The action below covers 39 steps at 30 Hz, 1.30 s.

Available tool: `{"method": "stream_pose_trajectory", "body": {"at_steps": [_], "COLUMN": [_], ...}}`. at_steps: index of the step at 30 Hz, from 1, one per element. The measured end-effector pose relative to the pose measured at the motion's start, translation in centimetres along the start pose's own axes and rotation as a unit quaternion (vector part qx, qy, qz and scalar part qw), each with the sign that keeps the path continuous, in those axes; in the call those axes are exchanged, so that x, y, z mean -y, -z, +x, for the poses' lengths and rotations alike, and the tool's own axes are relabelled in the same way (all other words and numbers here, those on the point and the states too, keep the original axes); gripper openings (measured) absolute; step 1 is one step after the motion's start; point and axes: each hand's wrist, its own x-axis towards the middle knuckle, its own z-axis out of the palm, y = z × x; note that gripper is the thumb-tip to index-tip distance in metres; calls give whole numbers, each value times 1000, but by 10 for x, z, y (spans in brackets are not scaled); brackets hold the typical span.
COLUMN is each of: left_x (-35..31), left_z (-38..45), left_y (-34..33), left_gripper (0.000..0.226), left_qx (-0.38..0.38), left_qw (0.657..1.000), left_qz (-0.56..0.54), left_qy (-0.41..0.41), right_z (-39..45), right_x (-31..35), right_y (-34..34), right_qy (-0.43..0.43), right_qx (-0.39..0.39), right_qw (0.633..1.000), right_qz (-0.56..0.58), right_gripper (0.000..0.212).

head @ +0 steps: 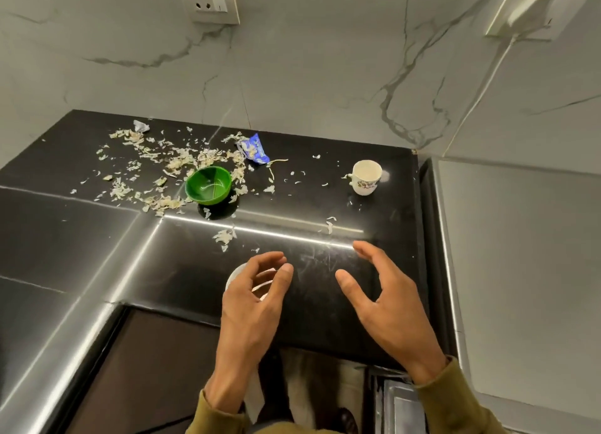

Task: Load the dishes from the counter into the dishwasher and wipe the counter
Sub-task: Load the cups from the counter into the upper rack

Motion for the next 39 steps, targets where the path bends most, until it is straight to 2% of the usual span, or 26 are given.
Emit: {"method": "stream_pose_trajectory", "body": {"at_steps": [5, 9, 12, 15, 19, 21, 26, 28, 33, 37, 39], "left_x": [-3, -7, -8, -8, -2, -1, -5, -3, 4, 3, 1], "left_z": [59, 106, 128, 139, 143, 141, 140, 137, 127, 118, 115], "left_y": [20, 35, 44, 53, 52, 50, 45, 42, 28, 18, 14], "left_gripper": [16, 18, 18, 18, 16, 14, 13, 14, 17, 16, 15], "left_qx": [24, 64, 84, 76, 37, 21, 11, 2, 4, 37, 54], "left_qw": [1000, 998, 995, 995, 998, 1000, 1000, 1000, 1000, 999, 998], "left_qz": [9, 15, 38, 39, 21, 8, 6, 4, -2, -15, -20], "left_qy": [-9, -19, -40, -51, -34, -20, -16, -15, 8, 23, 13], "right_z": [43, 96, 136, 178, 235, 253, 274, 274, 257, 223, 200], "right_x": [5, -5, -19, -35, -66, -81, -102, -107, -109, -110, -106], "right_y": [-18, -31, -33, -32, -24, -19, -17, -18, -20, -23, -23], "right_qy": [-28, -72, -72, -75, -129, -147, -139, -129, -123, -78, -81], "right_qx": [-54, -115, -165, -188, -128, -105, -102, -105, -105, -42, -2], "right_qw": [998, 991, 983, 978, 974, 968, 961, 961, 966, 979, 988], "right_qz": [1, -10, -33, -59, -137, -173, -216, -221, -201, -185, -132], "right_gripper": [48, 52, 47, 45, 51, 47, 33, 32, 12, 19, 16]}}
